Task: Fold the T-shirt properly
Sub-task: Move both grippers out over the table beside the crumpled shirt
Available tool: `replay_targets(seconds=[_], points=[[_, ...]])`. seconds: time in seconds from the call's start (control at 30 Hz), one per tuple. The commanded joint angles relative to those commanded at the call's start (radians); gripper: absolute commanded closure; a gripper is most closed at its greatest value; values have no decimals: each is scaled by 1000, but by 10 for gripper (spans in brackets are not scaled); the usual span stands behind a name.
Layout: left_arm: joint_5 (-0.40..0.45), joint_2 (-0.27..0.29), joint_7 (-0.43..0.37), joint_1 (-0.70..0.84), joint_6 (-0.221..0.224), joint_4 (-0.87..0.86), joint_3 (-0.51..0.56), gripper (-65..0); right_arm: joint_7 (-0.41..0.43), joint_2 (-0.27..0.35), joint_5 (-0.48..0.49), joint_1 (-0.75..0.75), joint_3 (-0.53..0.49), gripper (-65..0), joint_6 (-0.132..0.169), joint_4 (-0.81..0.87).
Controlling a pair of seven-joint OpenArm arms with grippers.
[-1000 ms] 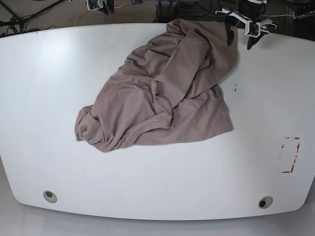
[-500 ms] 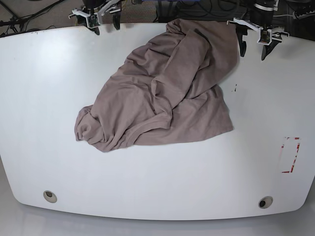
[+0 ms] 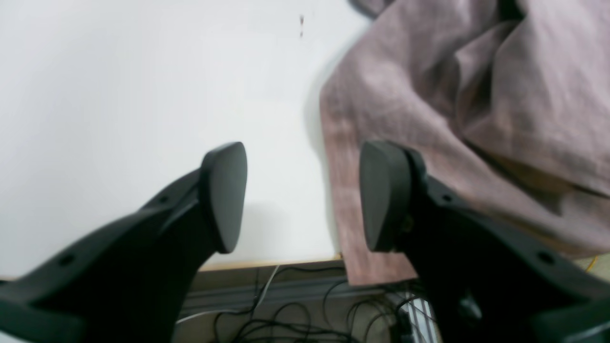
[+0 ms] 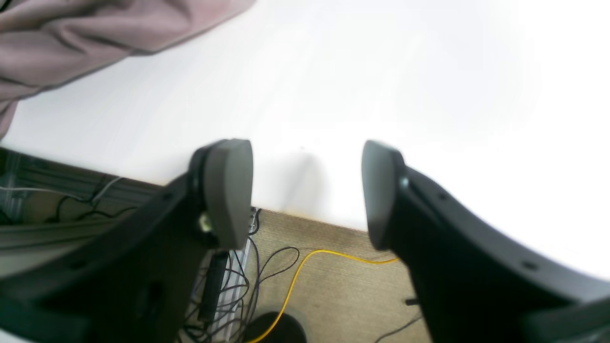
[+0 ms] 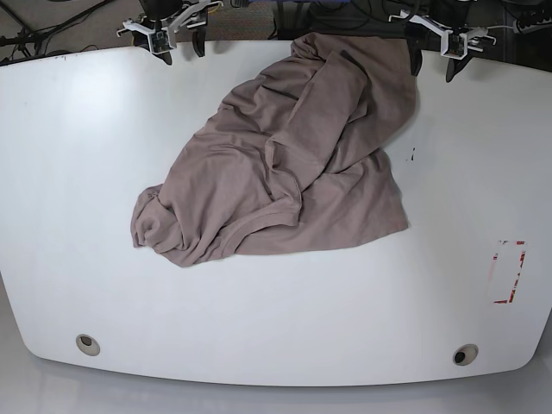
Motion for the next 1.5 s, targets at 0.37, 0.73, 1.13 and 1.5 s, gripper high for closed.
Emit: replay_targets(seconds=[0.37, 0.73, 1.13, 1.5], points=[[13, 5, 27, -56, 20, 28, 24, -336, -69, 17, -3, 96, 2, -373, -2, 6], [24, 8, 18, -76, 22, 53, 8, -339, -110, 71, -14, 217, -18, -368, -1, 4], [39, 13, 30, -91, 17, 52, -3, -340, -126, 104, -19, 220, -7, -364, 1, -13], [69, 0, 46, -87, 18, 70, -11, -342, -107, 108, -12, 233, 27, -366, 2, -23]])
